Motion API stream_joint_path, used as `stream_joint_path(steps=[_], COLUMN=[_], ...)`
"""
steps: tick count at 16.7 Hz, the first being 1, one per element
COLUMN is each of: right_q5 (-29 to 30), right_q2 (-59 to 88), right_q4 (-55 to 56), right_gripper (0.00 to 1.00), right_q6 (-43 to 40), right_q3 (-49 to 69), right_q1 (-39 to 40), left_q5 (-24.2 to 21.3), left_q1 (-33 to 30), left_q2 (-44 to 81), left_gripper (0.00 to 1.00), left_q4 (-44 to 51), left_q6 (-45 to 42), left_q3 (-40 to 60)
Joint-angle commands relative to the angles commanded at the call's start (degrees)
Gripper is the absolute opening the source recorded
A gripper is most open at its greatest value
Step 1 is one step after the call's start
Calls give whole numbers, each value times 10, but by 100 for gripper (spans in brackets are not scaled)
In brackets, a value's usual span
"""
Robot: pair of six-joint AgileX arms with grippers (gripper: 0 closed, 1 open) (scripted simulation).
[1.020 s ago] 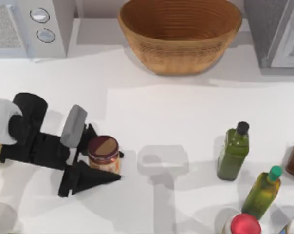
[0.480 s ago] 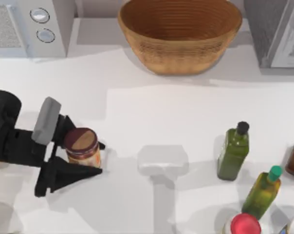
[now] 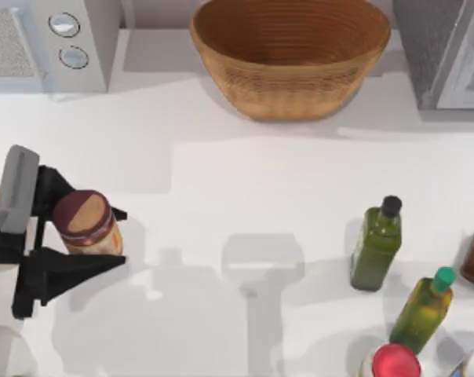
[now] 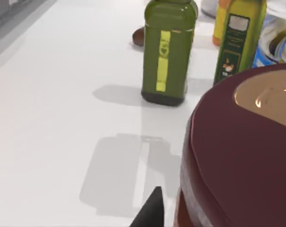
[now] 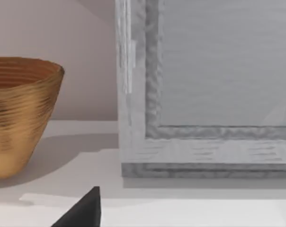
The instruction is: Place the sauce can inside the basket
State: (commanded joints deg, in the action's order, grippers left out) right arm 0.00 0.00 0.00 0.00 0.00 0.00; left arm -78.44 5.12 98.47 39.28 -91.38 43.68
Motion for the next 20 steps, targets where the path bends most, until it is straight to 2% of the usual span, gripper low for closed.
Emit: stream_joint_path(steps=[4, 12, 16, 20], right_q5=[0, 0, 0, 0], right_q2=[0, 0, 0, 0], right_q4=[0, 0, 0, 0], right_gripper=[100, 100, 100, 100], right_q6=[0, 0, 0, 0], right_q3=[0, 0, 0, 0], right_q1=[0, 0, 0, 0], left_q5=[-1, 6, 70, 180], left_q1=[29, 24, -4, -61], left_q2=[-32, -28, -3, 47], left_gripper=[0, 0, 0, 0], left_q4=[22, 15, -59, -182], left_q6=[-31, -25, 60, 233], left_q3=[-13, -6, 58, 169])
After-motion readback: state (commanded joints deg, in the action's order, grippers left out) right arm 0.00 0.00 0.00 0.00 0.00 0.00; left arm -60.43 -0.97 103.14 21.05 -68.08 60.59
